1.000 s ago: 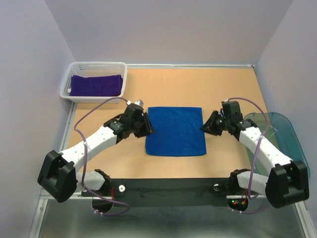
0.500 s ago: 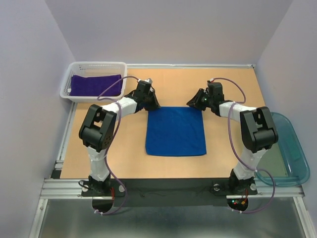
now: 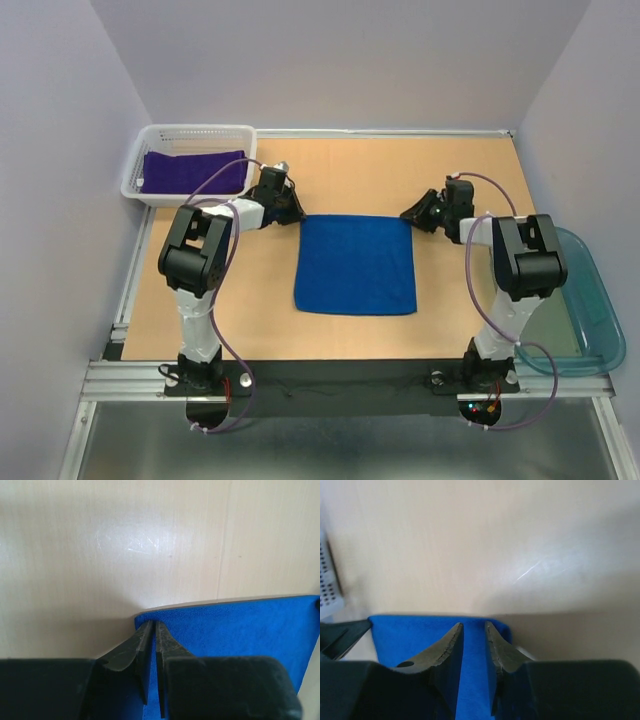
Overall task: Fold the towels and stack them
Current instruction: Fold the towel
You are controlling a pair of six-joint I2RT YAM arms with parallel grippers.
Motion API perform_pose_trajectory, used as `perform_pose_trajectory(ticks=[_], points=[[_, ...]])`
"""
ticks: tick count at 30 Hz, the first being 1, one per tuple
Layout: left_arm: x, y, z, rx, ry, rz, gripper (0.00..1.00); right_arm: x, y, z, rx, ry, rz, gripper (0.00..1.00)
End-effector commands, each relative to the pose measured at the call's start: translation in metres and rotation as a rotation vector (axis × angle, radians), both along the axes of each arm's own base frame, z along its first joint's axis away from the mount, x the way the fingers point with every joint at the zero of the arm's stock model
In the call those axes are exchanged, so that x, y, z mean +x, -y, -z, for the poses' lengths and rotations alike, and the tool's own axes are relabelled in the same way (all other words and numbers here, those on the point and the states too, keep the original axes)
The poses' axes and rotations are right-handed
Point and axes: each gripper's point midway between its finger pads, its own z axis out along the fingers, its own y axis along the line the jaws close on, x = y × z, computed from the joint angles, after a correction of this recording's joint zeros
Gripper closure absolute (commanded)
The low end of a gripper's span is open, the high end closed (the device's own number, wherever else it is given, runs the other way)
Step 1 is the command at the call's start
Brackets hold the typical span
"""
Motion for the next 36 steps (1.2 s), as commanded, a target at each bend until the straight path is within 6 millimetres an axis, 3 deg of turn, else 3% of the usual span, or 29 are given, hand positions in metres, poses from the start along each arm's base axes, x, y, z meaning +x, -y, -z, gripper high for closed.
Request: perform_pose_trajectory(ticks=[1, 4, 5, 7, 8, 9, 12, 13, 14, 15, 17, 20, 21, 30, 36], points=[[-0.004, -0.015, -0.017, 0.049, 0.048, 0.007, 0.80, 0.015, 0.014, -0.042, -0.099, 0.142, -0.021, 0.70], [0.001, -0.019, -0.045, 0.079, 0.115, 0.030, 0.72, 0.014, 0.014, -0.057, -0.183, 0.188, -0.120, 0.64], [0.002, -0.020, -0.052, 0.094, 0.136, 0.035, 0.69, 0.021, 0.011, -0.071, -0.201, 0.225, -0.158, 0.62], [0.003, -0.025, -0.072, 0.135, 0.193, 0.069, 0.57, 0.013, 0.014, -0.064, -0.290, 0.205, -0.257, 0.53], [0.003, -0.028, -0.077, 0.158, 0.210, 0.073, 0.54, 0.021, 0.016, -0.074, -0.326, 0.234, -0.283, 0.50], [0.004, -0.034, -0.088, 0.188, 0.235, 0.066, 0.46, 0.011, 0.020, -0.060, -0.385, 0.187, -0.347, 0.45], [0.001, -0.052, -0.093, 0.319, 0.255, 0.102, 0.12, 0.010, 0.029, -0.055, -0.496, 0.171, -0.464, 0.42], [0.002, -0.055, -0.097, 0.346, 0.265, 0.118, 0.09, 0.009, 0.030, -0.053, -0.518, 0.163, -0.492, 0.42], [0.002, -0.057, -0.098, 0.370, 0.274, 0.139, 0.09, 0.007, 0.031, -0.042, -0.524, 0.138, -0.530, 0.42], [0.000, -0.060, -0.096, 0.417, 0.283, 0.190, 0.07, 0.012, 0.031, -0.046, -0.555, 0.167, -0.576, 0.43], [-0.001, -0.059, -0.096, 0.444, 0.298, 0.252, 0.07, -0.001, 0.025, -0.031, -0.524, 0.117, -0.682, 0.46], [0.000, -0.056, -0.098, 0.467, 0.329, 0.323, 0.07, 0.003, 0.015, -0.036, -0.479, 0.151, -0.750, 0.48], [0.001, -0.055, -0.096, 0.470, 0.330, 0.340, 0.07, 0.001, 0.012, -0.030, -0.471, 0.143, -0.781, 0.50], [0.019, -0.041, -0.088, 0.482, 0.351, 0.443, 0.07, 0.008, -0.002, -0.027, -0.402, 0.163, -0.911, 0.52], [0.024, -0.031, -0.080, 0.476, 0.358, 0.531, 0.08, 0.005, -0.008, -0.007, -0.380, 0.112, -0.966, 0.52]])
